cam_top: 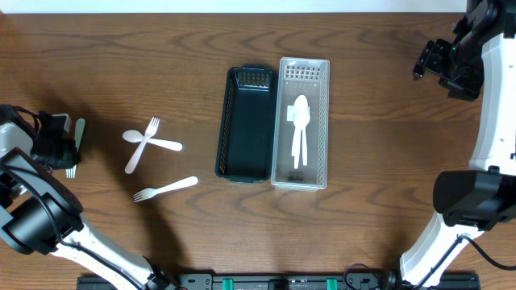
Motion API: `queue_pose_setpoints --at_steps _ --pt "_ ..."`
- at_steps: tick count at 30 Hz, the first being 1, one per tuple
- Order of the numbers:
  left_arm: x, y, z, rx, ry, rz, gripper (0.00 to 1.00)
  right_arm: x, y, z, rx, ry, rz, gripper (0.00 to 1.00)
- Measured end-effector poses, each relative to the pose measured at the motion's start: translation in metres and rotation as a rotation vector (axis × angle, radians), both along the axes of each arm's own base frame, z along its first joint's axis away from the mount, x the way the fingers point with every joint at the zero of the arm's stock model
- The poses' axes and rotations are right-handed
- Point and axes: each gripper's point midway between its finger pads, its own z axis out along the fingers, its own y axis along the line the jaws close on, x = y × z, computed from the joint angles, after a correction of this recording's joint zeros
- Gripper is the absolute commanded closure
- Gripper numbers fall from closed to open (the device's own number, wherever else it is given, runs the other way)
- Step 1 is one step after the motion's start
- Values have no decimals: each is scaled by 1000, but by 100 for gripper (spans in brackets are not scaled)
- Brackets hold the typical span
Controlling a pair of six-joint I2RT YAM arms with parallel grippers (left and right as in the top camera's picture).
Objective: Pack container
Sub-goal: 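Lower left gripper and grasp the white fork by its handle, then carry the fork right and drop it into the dark green basket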
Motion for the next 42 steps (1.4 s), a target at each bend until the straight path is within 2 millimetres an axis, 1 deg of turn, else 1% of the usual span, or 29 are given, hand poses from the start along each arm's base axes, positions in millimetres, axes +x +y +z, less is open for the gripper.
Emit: queue_pose_setpoints --at_steps 4,7,11,14,16,18,20,21,22,25,27,29,30,32,36,37,38,41,42 --pt "1 1 0 -9 -2 63 91 1 0 0 -1 -4 0 22" --pt "2 0 0 -18 -4 116 94 1 0 0 -1 -6 0 22" --pt "4 -1 2 -13 2 168 94 3 0 0 -2 -12 0 22" --pt "8 -12 3 -16 12 187 94 4 0 1 -2 -16 0 22" --pt "11 -28 4 -28 25 178 94 5 -1 1 -3 -20 0 22" --pt "15 -48 8 -33 35 158 94 6 -1 1 -4 -25 0 22" --pt "21 -68 20 -24 34 135 94 7 -1 1 -4 -28 0 22" --pt "25 -77 30 -17 26 124 94 7 -1 1 -4 -30 0 22" --pt "28 -87 41 -8 13 109 94 8 -1 1 -5 -31 0 22" --pt "36 -116 84 26 -48 65 94 9 -1 2 -6 -37 1 22" --pt "35 -139 112 41 -81 36 94 9 -1 2 -7 -39 4 22" --pt "29 -162 133 43 -92 5 94 11 -2 2 -8 -44 10 22" --pt "25 -177 144 41 -97 -19 94 12 -2 2 -10 -49 13 22" --pt "20 -206 158 37 -103 -71 94 14 -2 3 -13 -60 20 22" --pt "13 -276 181 13 -141 -197 94 17 -3 4 -16 -72 25 23" --pt "11 -297 187 1 -157 -229 94 18 -3 4 -17 -73 28 23" --pt "9 -311 191 -8 -168 -249 94 18 -3 4 -17 -74 32 23" --pt "2 -360 199 -49 -197 -314 94 18 -3 4 -21 -74 47 23" --pt "1 -371 201 -59 -206 -328 94 18 -3 4 -21 -74 50 23"
